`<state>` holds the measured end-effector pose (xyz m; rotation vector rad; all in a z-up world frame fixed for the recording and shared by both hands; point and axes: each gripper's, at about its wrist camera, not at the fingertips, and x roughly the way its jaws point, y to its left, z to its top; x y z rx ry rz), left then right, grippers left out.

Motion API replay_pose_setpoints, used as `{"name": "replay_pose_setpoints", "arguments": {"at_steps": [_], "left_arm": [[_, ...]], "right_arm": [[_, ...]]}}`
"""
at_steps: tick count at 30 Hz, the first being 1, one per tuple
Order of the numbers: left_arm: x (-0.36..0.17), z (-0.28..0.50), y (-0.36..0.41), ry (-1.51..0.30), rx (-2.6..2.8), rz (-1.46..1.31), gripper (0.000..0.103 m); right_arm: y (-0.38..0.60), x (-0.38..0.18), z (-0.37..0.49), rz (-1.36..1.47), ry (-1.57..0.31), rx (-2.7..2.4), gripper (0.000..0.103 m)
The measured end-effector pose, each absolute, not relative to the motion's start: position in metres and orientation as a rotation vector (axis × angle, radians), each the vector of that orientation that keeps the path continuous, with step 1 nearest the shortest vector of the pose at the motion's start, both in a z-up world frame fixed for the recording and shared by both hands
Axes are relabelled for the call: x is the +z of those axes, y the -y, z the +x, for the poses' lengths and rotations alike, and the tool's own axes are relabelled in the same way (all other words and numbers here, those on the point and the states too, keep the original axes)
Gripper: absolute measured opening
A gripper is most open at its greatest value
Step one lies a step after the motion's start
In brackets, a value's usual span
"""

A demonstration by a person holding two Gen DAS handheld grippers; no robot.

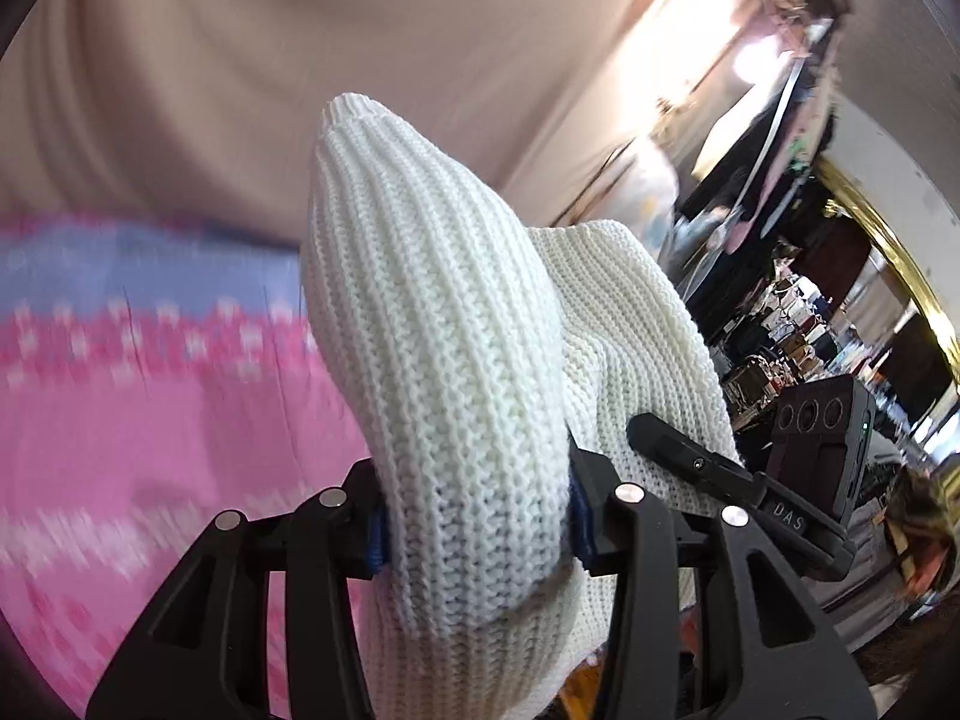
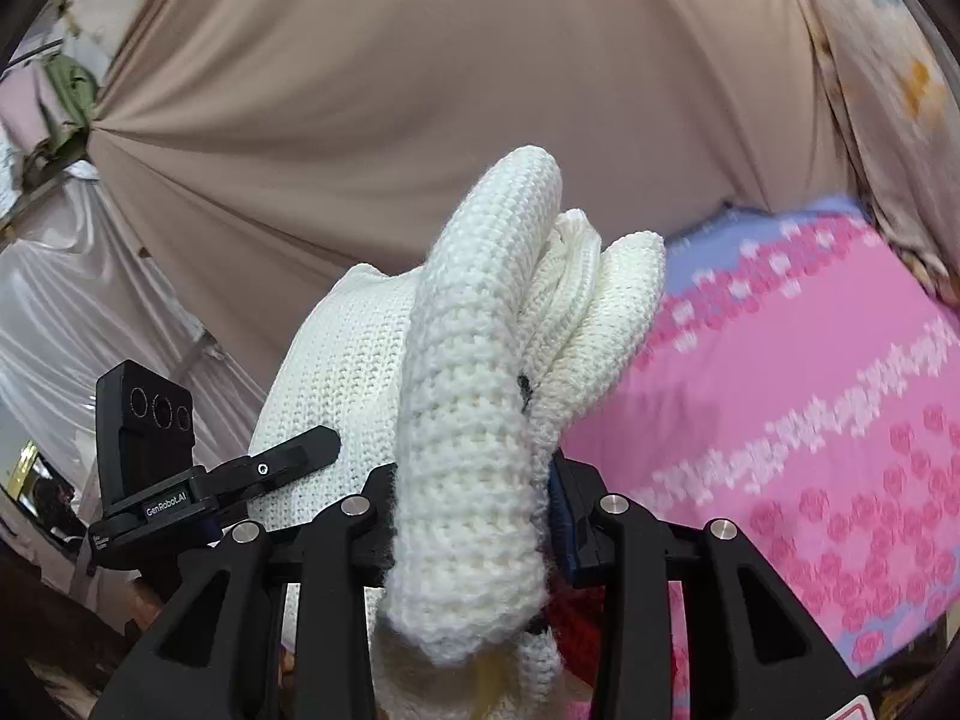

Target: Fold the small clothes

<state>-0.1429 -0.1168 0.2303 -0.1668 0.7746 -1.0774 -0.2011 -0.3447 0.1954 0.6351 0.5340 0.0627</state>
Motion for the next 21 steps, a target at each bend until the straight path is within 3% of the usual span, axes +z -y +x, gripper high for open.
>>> {"name": "replay_pose_setpoints", "arguments": {"at_steps": [4,7,9,11,13,14,15,17,21], "left_arm": [[0.269,-0.126,0.073,-0.661,-1.045,-0.144,0.046],[0.249,-0.087,0.044,-0.692,-0.947,-0.143,0.047],[0.213,-0.059,0.031,-0.744,-0.877,-0.166,0.059],[0.143,-0.028,0.012,-0.822,-0.736,-0.162,0.068],[0.07,-0.009,-0.007,-0.927,-0.561,-0.117,0.068],[0.039,-0.004,-0.016,-0.994,-0.484,-0.088,0.065],[0.016,-0.003,-0.027,-1.046,-0.437,-0.085,0.062],[-0.015,-0.01,-0.048,-1.106,-0.403,-0.119,0.062],[-0.023,-0.024,-0.052,-1.096,-0.441,-0.117,0.07]], "right_arm": [[0.321,0.243,-0.175,0.582,-0.408,0.142,0.036],[0.299,0.238,-0.137,0.589,-0.415,0.175,0.038],[0.288,0.207,-0.101,0.649,-0.472,0.21,0.045],[0.277,0.153,-0.062,0.658,-0.554,0.225,0.05],[0.265,0.087,-0.038,0.627,-0.665,0.13,0.056],[0.261,0.045,-0.03,0.627,-0.777,0.048,0.053],[0.259,0.015,-0.03,0.656,-0.856,-0.004,0.041],[0.256,-0.034,-0.049,0.792,-0.935,-0.03,0.031],[0.232,-0.043,-0.07,0.727,-0.969,-0.051,0.035]]}}
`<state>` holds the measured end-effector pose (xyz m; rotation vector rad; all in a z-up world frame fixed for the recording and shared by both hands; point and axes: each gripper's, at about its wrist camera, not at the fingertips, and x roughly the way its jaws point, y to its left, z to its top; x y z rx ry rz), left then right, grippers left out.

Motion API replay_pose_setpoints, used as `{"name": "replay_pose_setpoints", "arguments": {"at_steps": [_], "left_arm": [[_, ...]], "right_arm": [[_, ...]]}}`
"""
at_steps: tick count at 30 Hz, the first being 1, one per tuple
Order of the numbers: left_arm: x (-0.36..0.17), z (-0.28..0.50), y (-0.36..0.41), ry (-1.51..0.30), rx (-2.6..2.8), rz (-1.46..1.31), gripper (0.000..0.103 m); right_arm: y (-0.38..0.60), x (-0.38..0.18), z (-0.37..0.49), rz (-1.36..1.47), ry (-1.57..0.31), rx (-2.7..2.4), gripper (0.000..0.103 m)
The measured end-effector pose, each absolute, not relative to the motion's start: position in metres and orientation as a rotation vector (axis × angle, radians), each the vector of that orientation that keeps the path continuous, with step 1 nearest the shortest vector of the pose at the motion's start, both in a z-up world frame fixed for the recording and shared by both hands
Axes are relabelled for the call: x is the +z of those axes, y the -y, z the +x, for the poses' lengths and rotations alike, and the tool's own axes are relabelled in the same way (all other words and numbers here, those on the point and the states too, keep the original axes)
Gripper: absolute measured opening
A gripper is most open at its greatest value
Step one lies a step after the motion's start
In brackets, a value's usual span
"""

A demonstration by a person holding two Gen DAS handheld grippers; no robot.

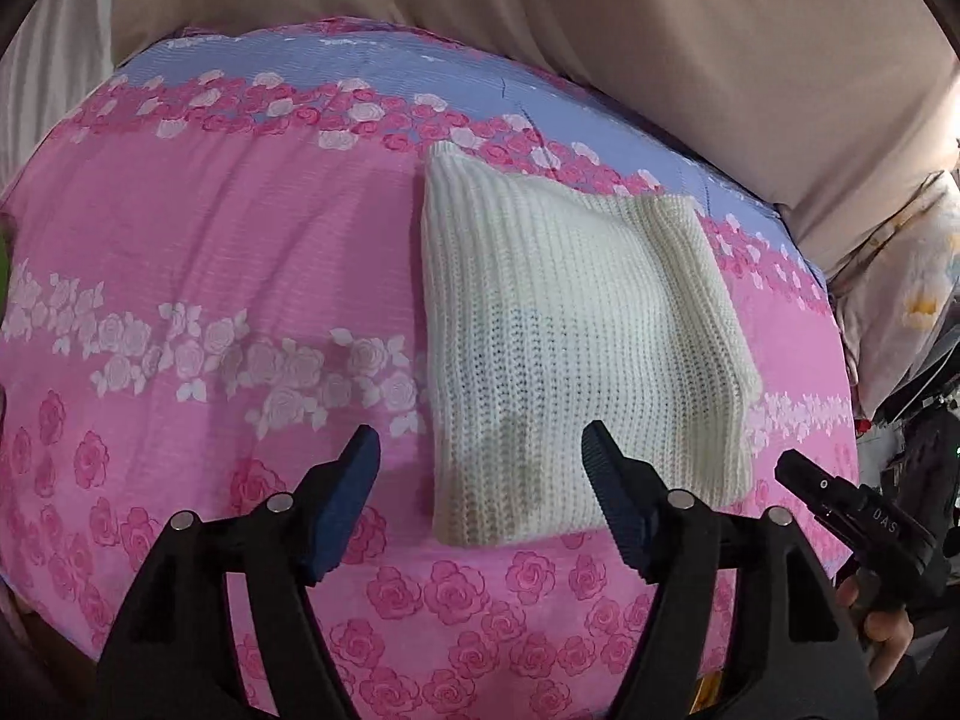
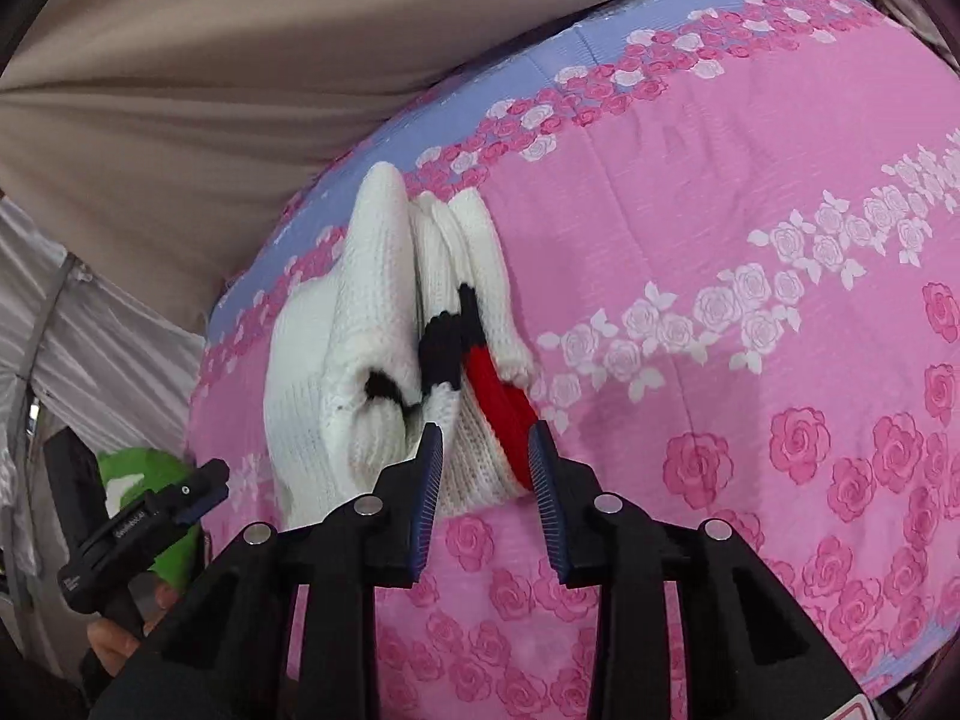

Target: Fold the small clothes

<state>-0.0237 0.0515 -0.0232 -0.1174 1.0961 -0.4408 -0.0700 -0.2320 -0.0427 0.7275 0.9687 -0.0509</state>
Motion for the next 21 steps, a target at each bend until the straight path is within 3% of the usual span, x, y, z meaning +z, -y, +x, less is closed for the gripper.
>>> {"name": "replay_pose_setpoints", "arguments": {"at_steps": [1,3,5,7,8,11,15,20,21], "left_arm": [[-0.025,-0.024,-0.046,-1.095,-0.448,-0.101,0.072],[-0.033,-0.023,-0.037,-1.119,-0.47,-0.108,0.077],[-0.042,-0.028,-0.029,-1.139,-0.477,-0.101,0.077],[-0.053,-0.029,-0.019,-1.16,-0.454,-0.06,0.077],[-0.056,-0.03,-0.018,-1.169,-0.446,-0.049,0.077],[-0.061,-0.029,-0.015,-1.177,-0.422,-0.002,0.076],[-0.073,-0.025,-0.011,-1.19,-0.359,0.117,0.075],[-0.086,-0.019,-0.013,-1.237,-0.34,0.119,0.075],[-0.079,-0.019,-0.017,-1.23,-0.35,0.086,0.073]], "right_arm": [[0.227,-0.044,-0.066,0.722,-0.981,-0.037,0.038],[0.219,-0.043,-0.054,0.705,-0.989,-0.027,0.058],[0.209,-0.048,-0.036,0.666,-1.02,-0.009,0.065],[0.2,-0.057,-0.021,0.614,-1.072,-0.014,0.065],[0.196,-0.067,-0.012,0.584,-1.113,-0.021,0.064],[0.192,-0.078,-0.002,0.569,-1.164,-0.01,0.012],[0.199,-0.041,-0.022,0.555,-1.027,-0.008,0.012],[0.205,-0.096,-0.022,0.546,-1.188,-0.03,0.016],[0.205,-0.091,-0.023,0.552,-1.181,-0.029,0.023]]}}
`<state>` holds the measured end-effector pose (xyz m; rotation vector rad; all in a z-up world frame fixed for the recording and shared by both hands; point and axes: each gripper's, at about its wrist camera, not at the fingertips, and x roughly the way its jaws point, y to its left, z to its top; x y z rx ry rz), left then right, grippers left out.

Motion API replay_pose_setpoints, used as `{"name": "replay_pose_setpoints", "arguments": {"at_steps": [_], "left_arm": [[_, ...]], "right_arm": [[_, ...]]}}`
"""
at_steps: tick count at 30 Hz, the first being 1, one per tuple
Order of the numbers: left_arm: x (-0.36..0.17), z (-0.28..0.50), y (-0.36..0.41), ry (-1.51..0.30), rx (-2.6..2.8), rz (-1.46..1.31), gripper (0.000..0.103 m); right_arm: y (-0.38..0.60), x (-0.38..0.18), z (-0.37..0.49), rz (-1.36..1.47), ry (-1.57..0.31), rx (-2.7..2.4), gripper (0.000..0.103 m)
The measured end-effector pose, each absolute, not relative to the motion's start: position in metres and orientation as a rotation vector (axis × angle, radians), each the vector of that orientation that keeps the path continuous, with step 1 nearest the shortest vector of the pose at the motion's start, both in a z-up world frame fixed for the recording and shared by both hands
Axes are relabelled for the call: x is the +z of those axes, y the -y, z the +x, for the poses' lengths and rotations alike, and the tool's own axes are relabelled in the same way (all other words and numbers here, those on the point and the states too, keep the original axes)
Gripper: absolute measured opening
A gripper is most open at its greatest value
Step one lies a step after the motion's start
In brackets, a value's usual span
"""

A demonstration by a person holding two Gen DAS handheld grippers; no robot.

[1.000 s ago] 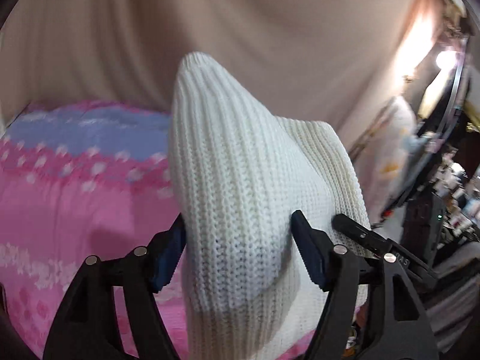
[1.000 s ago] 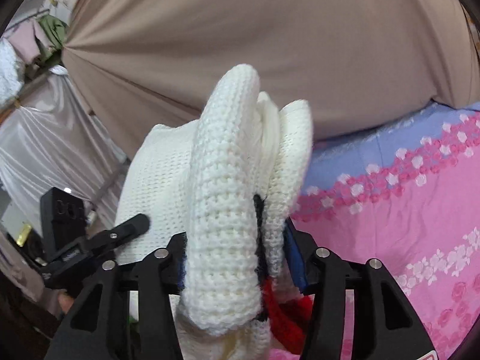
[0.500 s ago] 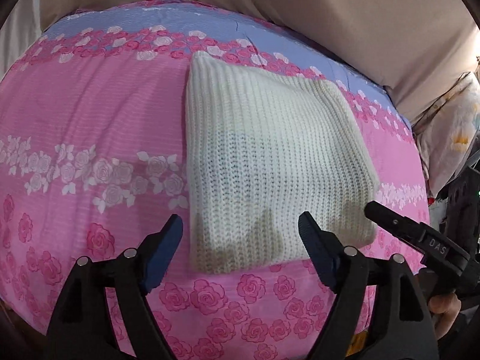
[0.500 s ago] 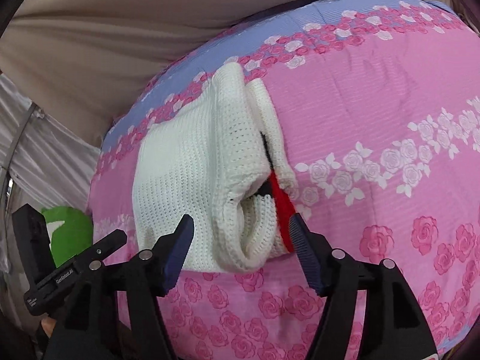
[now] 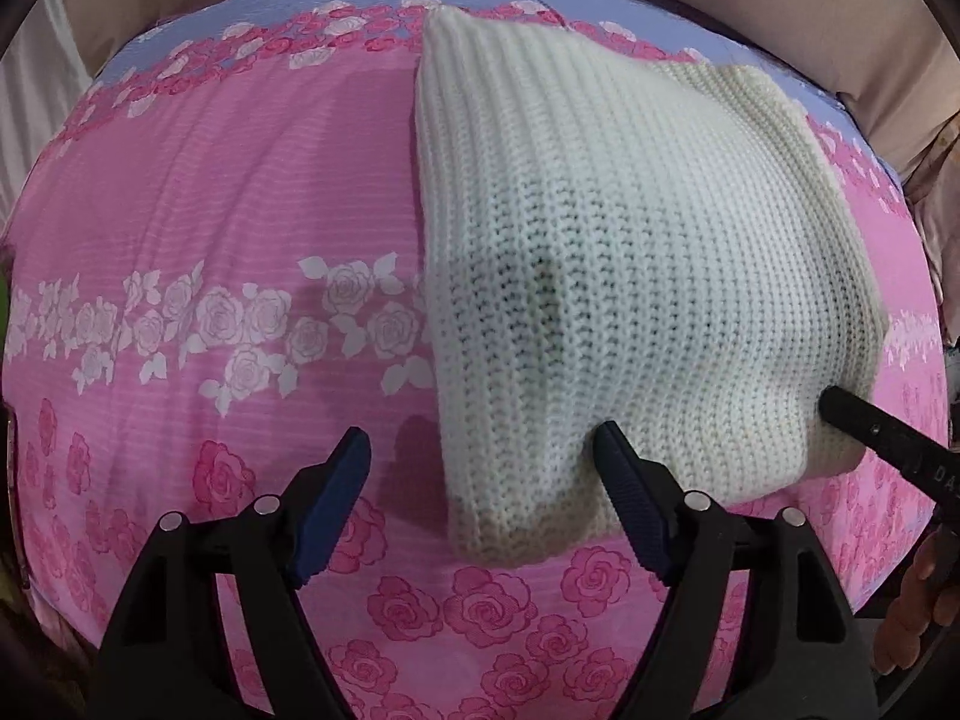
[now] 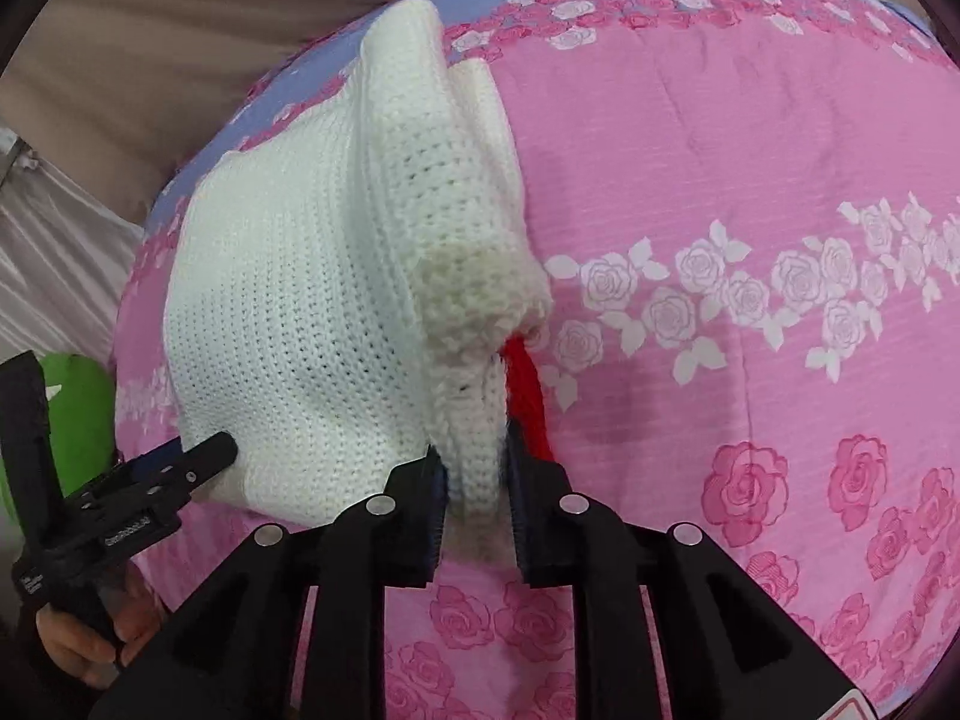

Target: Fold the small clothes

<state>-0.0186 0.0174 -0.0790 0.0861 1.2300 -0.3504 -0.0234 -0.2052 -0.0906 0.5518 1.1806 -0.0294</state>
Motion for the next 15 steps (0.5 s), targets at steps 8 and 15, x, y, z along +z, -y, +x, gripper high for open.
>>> {"name": "replay_pose_setpoints", "arguments": {"at_steps": [8,15], "left_arm": [[-0.042,0.041,-0.031,-1.143,-0.484,-0.204,0.092],[-0.08,0.093,-0.012,-1.294,-0.555,-0.323,0.054]], "right_arm": [[0.238,-0.058,0.021,0.576,-1.053,-0.046,0.073],[0.233,-0.103,0.061,0.763,-1.138,0.019,0.035]]}}
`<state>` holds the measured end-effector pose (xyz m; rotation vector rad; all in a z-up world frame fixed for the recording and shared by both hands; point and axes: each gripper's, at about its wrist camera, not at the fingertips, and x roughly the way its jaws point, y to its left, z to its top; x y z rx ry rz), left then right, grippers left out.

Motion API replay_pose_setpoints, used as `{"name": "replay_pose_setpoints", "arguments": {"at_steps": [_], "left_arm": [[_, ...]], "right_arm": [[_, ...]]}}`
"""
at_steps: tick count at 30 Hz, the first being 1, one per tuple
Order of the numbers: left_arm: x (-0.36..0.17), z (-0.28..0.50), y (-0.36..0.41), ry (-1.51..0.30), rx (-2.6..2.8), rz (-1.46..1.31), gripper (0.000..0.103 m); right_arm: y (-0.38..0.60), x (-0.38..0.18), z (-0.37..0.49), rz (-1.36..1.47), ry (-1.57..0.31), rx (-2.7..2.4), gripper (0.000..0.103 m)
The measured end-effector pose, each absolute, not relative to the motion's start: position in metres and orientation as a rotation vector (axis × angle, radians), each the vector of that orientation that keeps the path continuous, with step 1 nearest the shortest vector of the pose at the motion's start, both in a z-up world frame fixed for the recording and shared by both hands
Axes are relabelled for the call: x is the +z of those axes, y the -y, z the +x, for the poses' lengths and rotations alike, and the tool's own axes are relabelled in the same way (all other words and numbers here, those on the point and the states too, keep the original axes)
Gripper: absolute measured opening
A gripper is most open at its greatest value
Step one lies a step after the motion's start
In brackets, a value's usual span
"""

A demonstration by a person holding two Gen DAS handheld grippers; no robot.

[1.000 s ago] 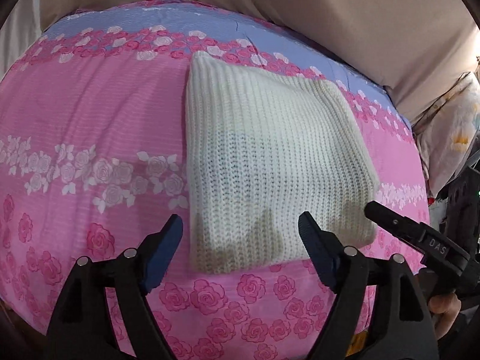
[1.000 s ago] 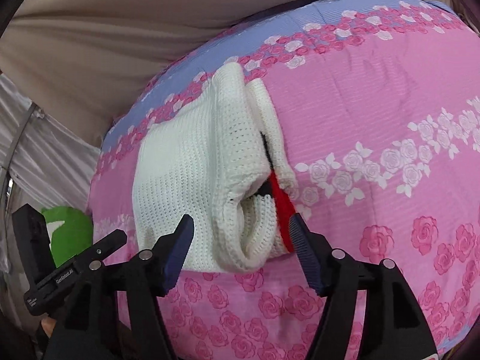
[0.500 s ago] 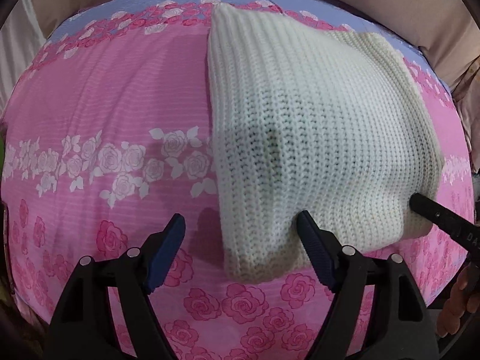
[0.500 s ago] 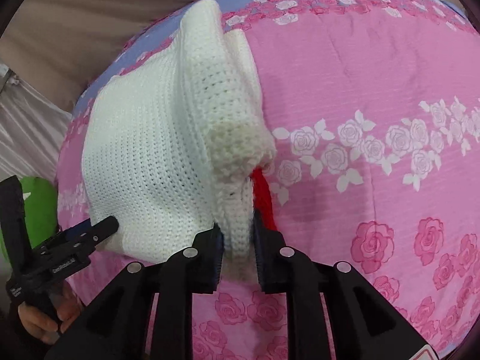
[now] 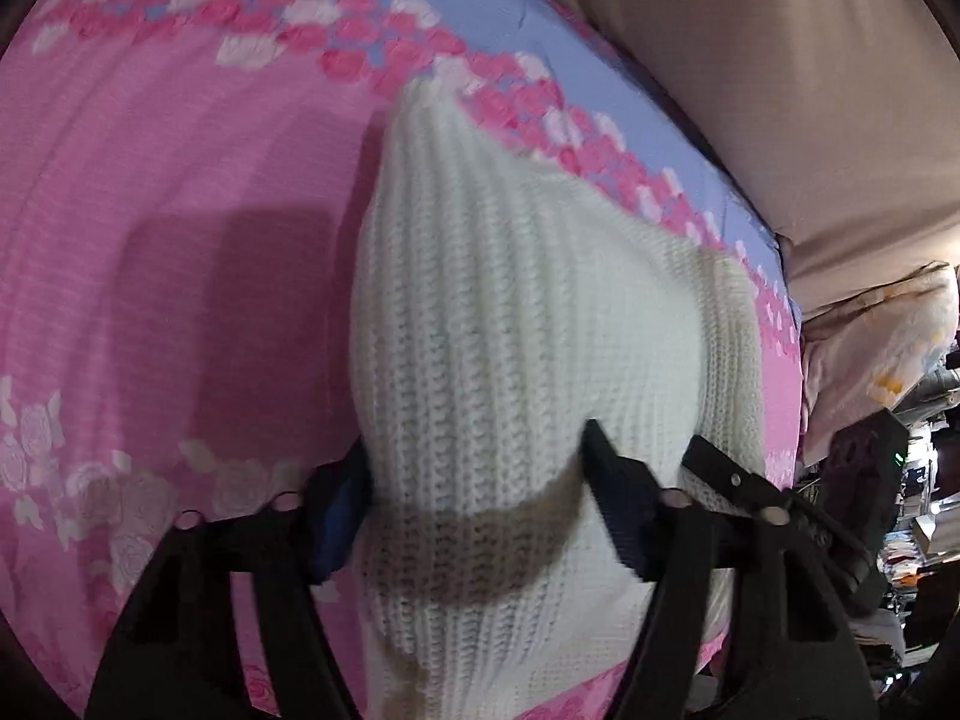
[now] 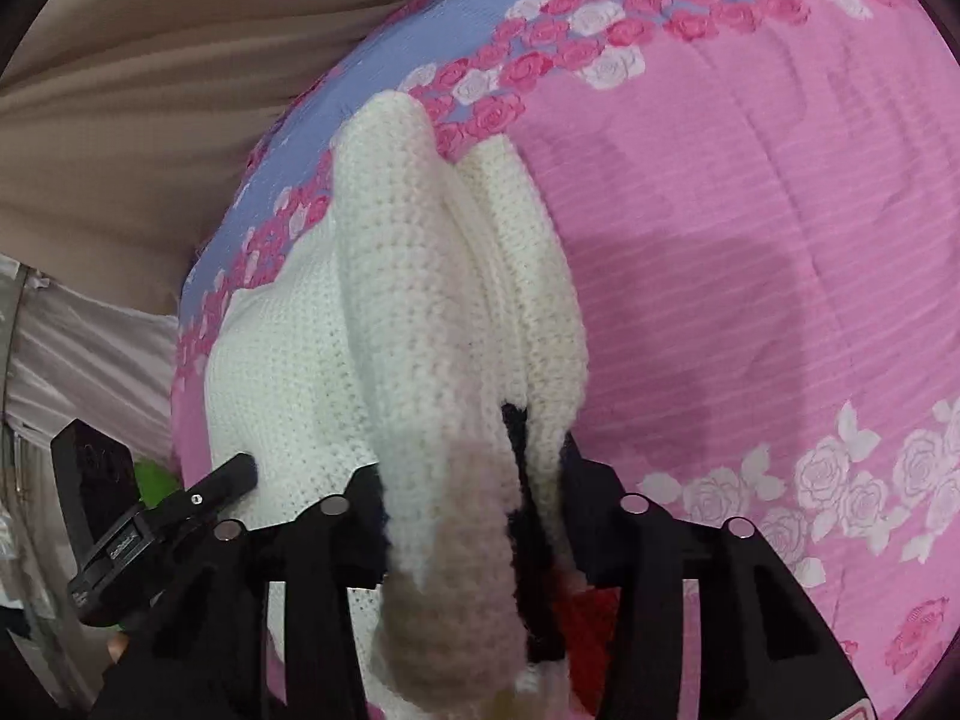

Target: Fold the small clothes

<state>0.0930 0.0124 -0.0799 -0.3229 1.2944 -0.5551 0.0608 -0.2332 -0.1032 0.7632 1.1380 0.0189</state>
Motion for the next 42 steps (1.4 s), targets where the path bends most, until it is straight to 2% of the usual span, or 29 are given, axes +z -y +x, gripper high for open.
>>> {"name": "replay_pose_setpoints", "arguments": {"at_steps": [2,4,6,8,10,13,14,16,18,20,23,28,31,37,38,40,42], "left_arm": [[-0.06,0.086,-0.004,-1.239,-0.61,-0.285,0.048],[-0.043,0.08,0.003,-1.184,-0.657,-0.277,0.048],[-0.044,0.078,0.014,-1.177,-0.637,-0.23,0.053],[-0.056,0.079,0.025,-1.179,-0.567,-0.123,0.053],[-0.06,0.072,0.023,-1.164,-0.529,-0.076,0.055],[-0.036,0.052,0.007,-1.087,-0.479,-0.038,0.056],[-0.027,0.043,0.0,-1.063,-0.481,-0.027,0.06],[-0.021,0.019,-0.003,-1.026,-0.477,0.037,0.062],[-0.029,0.007,0.0,-1.027,-0.44,0.111,0.062],[-0.047,0.0,0.004,-1.08,-0.416,0.142,0.062],[-0.076,0.003,0.007,-1.188,-0.372,0.135,0.064],[-0.077,0.0,0.013,-1.148,-0.34,0.183,0.069],[-0.076,-0.006,0.015,-1.132,-0.317,0.2,0.069],[-0.045,-0.033,0.01,-1.066,-0.287,0.215,0.068],[-0.042,-0.038,0.011,-1.059,-0.287,0.218,0.068],[-0.035,-0.048,0.013,-1.039,-0.283,0.225,0.072],[-0.027,-0.063,0.017,-0.992,-0.267,0.247,0.082]], "right_arm": [[0.226,-0.074,0.05,0.701,-1.053,0.029,0.031],[0.228,-0.047,0.035,0.708,-0.966,0.024,0.03],[0.232,-0.031,0.02,0.679,-0.906,-0.024,0.033],[0.24,-0.051,0.022,0.646,-0.981,-0.081,0.038],[0.252,-0.09,0.029,0.651,-1.148,-0.15,0.039],[0.26,-0.061,0.004,0.699,-1.023,-0.145,0.039],[0.257,-0.044,-0.006,0.674,-0.983,-0.131,0.039],[0.245,-0.02,-0.027,0.626,-0.943,-0.099,0.032],[0.227,-0.015,-0.041,0.612,-0.958,-0.046,0.011],[0.21,-0.035,-0.043,0.51,-1.044,-0.061,0.0],[0.21,-0.084,-0.029,0.442,-1.147,-0.15,0.0],[0.216,-0.068,-0.026,0.382,-1.129,-0.143,0.0],[0.216,-0.089,-0.016,0.347,-1.158,-0.14,0.0],[0.208,-0.053,-0.041,0.399,-1.116,-0.165,0.0],[0.206,-0.044,-0.052,0.417,-1.098,-0.175,0.005],[0.199,-0.034,-0.071,0.429,-1.079,-0.192,0.008],[0.191,-0.027,-0.086,0.394,-1.068,-0.23,0.01]]}}
